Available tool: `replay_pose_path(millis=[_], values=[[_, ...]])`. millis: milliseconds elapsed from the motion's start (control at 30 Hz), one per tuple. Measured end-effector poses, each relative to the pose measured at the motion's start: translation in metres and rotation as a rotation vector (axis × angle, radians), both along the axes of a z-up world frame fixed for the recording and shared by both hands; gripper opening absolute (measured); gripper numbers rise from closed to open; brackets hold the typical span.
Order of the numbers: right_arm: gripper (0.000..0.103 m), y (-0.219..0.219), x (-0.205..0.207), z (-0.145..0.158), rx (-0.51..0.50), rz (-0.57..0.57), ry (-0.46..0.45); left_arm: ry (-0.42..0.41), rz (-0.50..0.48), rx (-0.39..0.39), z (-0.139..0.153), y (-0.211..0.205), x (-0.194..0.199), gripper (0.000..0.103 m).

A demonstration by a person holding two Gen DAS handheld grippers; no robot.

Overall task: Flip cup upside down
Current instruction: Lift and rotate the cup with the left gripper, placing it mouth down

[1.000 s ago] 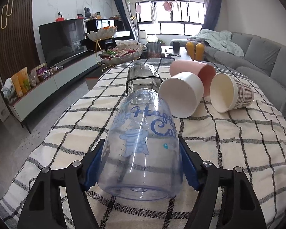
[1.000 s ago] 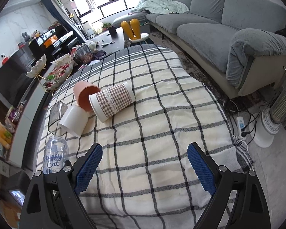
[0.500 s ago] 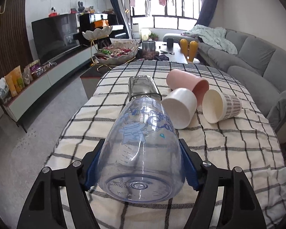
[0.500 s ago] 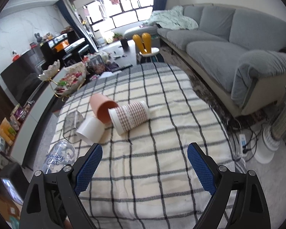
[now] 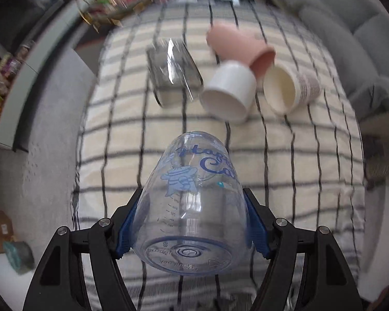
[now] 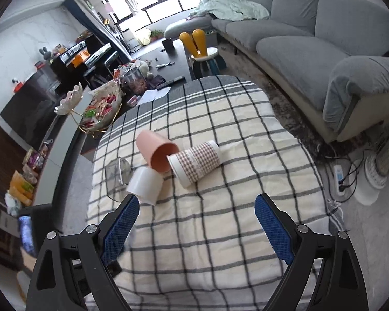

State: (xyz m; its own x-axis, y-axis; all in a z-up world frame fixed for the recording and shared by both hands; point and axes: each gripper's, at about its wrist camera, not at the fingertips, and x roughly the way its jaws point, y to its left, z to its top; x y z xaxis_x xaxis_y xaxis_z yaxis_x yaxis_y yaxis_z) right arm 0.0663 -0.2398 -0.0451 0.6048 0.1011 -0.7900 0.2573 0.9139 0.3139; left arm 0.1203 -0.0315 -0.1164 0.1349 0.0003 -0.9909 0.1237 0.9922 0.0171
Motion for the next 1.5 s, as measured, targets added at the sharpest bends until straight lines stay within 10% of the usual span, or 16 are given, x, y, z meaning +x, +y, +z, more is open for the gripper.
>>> replay_pose_path(millis=[267,667,1500], values=[[0.091,-0.008,0.038,-0.004,0.089,-0.008,0.048,0.305,-0.056,0.045,-0.009,-0.019,0.046,0.072],[0.091,-0.028,0.088,-0.026,0.130,-0.038,0.125,0.463,-0.093,0.095,-0.033,-0.043,0.090,0.072],[0.091,-0.013,0.061,0.000,0.064,-0.018,0.076,0.298,-0.067,0.042,-0.002,-0.026,0.058,0.087]])
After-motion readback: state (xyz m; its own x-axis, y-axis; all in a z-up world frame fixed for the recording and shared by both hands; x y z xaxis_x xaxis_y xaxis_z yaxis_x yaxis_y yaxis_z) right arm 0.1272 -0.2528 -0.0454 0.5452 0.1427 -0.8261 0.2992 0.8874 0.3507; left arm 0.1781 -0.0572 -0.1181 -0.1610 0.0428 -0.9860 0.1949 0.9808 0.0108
